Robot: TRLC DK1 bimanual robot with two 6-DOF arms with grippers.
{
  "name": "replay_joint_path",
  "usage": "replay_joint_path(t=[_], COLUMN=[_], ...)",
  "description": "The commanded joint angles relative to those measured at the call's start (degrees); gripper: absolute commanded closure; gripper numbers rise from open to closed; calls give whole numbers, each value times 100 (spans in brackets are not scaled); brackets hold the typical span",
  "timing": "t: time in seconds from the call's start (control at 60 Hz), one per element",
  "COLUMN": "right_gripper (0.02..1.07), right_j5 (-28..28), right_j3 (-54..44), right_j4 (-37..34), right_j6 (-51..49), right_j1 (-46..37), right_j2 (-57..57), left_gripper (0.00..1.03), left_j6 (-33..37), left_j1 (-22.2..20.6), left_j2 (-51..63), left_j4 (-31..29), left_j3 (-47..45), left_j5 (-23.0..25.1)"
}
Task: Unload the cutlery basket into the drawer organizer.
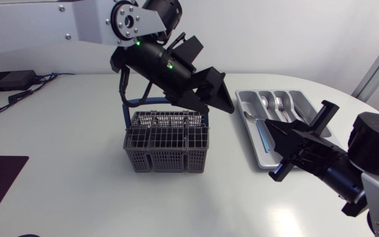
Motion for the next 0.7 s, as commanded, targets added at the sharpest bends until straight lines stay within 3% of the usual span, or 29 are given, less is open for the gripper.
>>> replay_joint_path(t=[0.0, 0.2, 0.433, 0.683], right_gripper=[101, 101, 101, 101], right_j5=[495, 1444, 1945, 2086], right_j3=[-218, -157, 247, 687], right_j4=[565, 1655, 1892, 1919], right_j6=[-206, -346, -355, -320], right_j1=[288, 718, 964, 973], right_j2=[280, 1510, 2240, 2662], left_gripper=[4, 4, 4, 4], left_j6=[-342, -799, -1141, -1194], left_j1=[-35, 132, 141, 18], left_j2=[137, 208, 243, 621], left_j4=[-19, 280, 544, 420], left_j3=[270, 322, 349, 876], left_j5=[-113, -236, -411, -447])
